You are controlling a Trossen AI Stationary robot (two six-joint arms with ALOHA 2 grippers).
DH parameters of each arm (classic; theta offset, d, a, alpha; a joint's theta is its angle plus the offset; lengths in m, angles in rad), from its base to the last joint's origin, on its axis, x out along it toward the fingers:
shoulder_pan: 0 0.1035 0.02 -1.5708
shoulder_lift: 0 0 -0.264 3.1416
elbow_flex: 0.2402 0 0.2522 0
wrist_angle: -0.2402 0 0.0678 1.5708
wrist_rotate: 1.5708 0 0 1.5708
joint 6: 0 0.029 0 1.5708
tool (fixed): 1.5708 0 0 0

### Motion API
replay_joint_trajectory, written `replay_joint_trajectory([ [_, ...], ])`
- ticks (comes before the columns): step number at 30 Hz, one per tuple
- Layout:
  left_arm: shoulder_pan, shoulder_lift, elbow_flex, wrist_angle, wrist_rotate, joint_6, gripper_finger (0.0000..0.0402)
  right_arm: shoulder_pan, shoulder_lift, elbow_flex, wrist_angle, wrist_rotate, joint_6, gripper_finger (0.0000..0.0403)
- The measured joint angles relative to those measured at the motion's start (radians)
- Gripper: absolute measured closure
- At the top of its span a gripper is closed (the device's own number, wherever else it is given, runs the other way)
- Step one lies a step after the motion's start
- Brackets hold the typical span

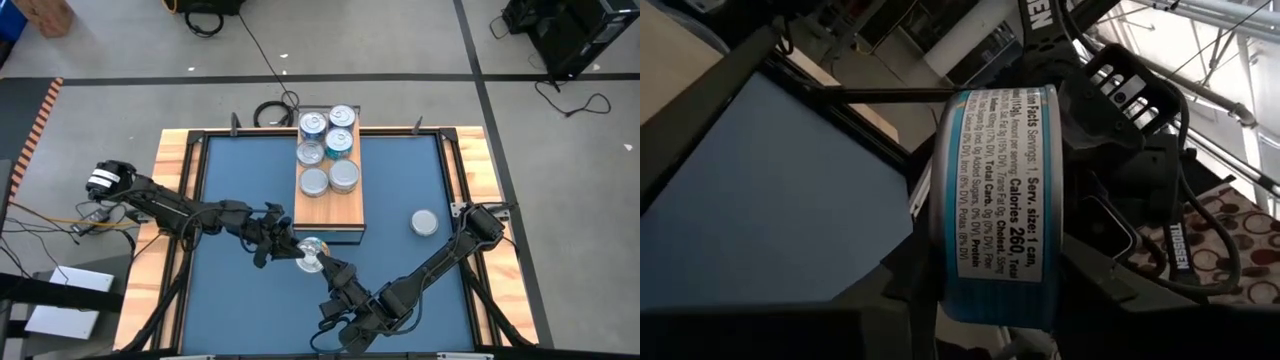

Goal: Stack canned seafood by type on shelf
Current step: Stack the yellow-blue tuna can on top of the other yellow-blue tuna can on the shelf

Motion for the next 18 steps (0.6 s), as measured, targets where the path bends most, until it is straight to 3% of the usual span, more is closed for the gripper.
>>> replay_joint_trajectory([
  [11, 0.017, -0.02, -0.002, -0.003, 0.033, 0.007, 0.0258, 0.005, 0.0, 0.003, -0.012, 0.0, 0.042, 0.0104],
  [18, 0.023, -0.044, -0.002, -0.026, 0.035, 0.047, 0.0258, 0.01, 0.0, 0.006, -0.005, -0.01, -0.036, 0.0094],
])
